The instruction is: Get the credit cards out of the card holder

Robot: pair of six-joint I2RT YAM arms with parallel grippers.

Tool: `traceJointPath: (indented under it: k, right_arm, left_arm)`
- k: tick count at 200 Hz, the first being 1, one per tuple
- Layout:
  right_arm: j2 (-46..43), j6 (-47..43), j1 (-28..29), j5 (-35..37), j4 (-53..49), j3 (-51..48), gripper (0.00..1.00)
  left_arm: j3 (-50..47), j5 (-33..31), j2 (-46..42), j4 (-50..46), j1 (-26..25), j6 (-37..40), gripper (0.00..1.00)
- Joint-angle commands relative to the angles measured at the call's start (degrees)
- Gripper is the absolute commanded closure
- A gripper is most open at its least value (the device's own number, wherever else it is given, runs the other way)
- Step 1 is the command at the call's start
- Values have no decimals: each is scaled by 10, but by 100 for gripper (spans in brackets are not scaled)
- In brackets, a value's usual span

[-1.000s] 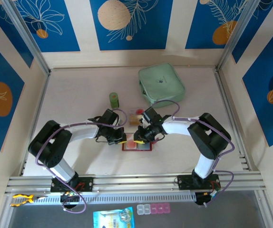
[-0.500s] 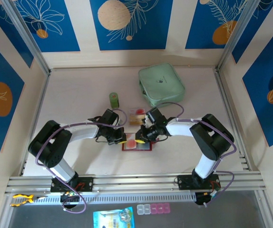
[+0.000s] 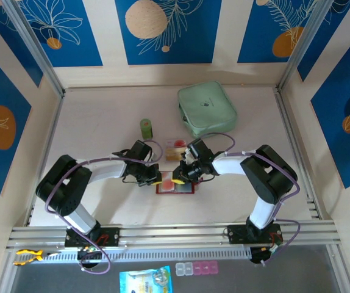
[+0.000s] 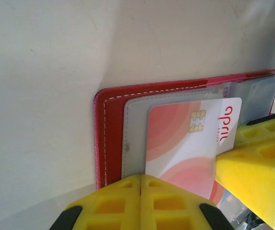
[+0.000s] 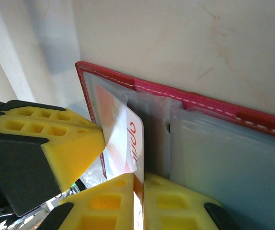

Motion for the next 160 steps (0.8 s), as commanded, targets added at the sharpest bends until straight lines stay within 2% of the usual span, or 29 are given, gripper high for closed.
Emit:
traceJointPath:
  k: [1,77,160]
  right_arm:
    - [-25,-5,-5,9,-23,-12,88]
    - [-74,-39,-33,24,-83,-24,88]
    - [-101,-112,-22,75,-217,41,91]
  left_arm:
    - [-12,-14,-2,-32,-2,8,96]
    - [-12,-17,-4,-34,-2,7,95]
    - [-29,-16,-30,-28,-2,-4,95]
